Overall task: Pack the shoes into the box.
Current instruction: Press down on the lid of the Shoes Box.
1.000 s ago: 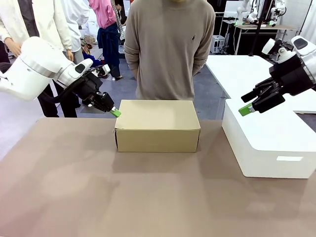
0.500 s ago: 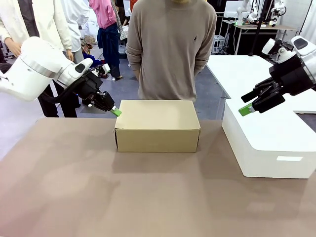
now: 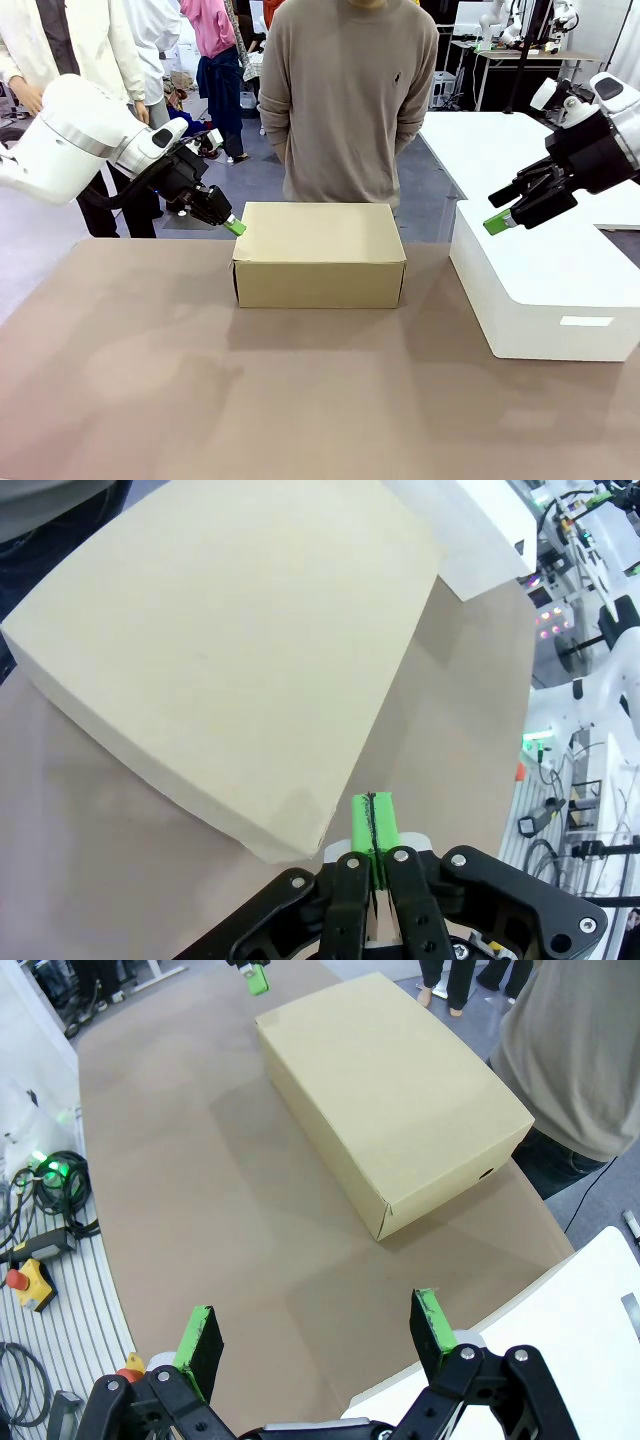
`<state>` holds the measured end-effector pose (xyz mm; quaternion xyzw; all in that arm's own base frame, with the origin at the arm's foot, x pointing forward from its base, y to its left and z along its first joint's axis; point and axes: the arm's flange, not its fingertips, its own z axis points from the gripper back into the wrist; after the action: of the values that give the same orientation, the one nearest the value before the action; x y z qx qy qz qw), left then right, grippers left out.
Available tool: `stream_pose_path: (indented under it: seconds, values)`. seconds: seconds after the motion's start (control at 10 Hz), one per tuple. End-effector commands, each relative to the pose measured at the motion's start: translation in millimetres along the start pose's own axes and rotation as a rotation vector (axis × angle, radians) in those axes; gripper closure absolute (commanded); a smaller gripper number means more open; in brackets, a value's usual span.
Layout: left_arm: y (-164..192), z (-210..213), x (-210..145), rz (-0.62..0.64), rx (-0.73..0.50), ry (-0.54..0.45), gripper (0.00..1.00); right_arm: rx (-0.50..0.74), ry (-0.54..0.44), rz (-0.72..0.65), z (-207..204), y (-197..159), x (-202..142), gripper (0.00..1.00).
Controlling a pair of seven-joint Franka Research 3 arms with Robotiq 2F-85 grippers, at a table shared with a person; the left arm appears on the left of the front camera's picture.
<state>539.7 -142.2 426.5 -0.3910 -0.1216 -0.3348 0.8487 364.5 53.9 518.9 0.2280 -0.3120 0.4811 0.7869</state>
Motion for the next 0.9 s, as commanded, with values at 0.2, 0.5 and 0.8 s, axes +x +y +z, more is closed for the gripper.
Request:
stream_pose_path:
  seconds: [0.2, 0.5, 0.8]
  values:
    - [-53, 48, -10, -0.108, 0.046, 0.135, 1.0, 0.012, -0.041, 0.019, -3, -2, 0, 0.0]
    - [-75, 85, -26, -0.221, 0.143, 0.288, 0.81, 0.012, -0.041, 0.019, -3, -2, 0, 0.0]
    - [-85, 112, -41, -0.327, 0.233, 0.346, 0.23, 0.012, -0.041, 0.019, -3, -2, 0, 0.0]
